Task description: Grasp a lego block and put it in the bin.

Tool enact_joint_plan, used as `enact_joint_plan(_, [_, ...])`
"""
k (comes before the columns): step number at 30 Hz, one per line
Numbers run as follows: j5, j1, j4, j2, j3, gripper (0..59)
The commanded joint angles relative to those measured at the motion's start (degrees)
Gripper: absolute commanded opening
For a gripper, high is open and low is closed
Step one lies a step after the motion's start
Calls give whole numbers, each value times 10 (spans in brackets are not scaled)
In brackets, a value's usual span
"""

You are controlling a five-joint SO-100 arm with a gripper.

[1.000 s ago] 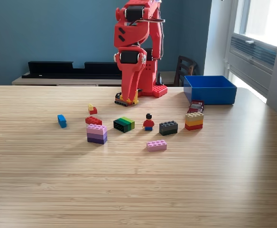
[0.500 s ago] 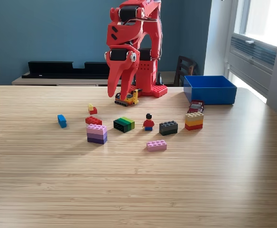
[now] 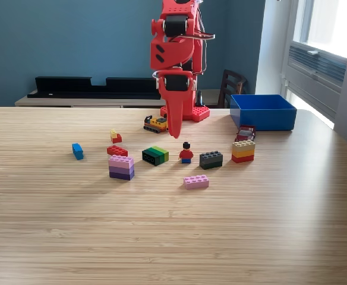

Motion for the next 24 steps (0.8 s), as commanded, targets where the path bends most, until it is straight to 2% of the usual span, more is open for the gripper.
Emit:
enact_joint_plan(1, [-34, -33, -5, -68, -76, 304])
enact_joint_plan(15, [-11, -141, 1, -246, -221, 319])
enact_joint_plan(18, [-2, -158, 16, -274, -248, 302])
enact_joint_plan(19, [0, -162, 20, -282, -254, 270])
enact_joint_plan(22, [7, -166, 32, -301, -267, 86])
enact_joint_plan(24, [17, -166, 33, -307, -272, 0])
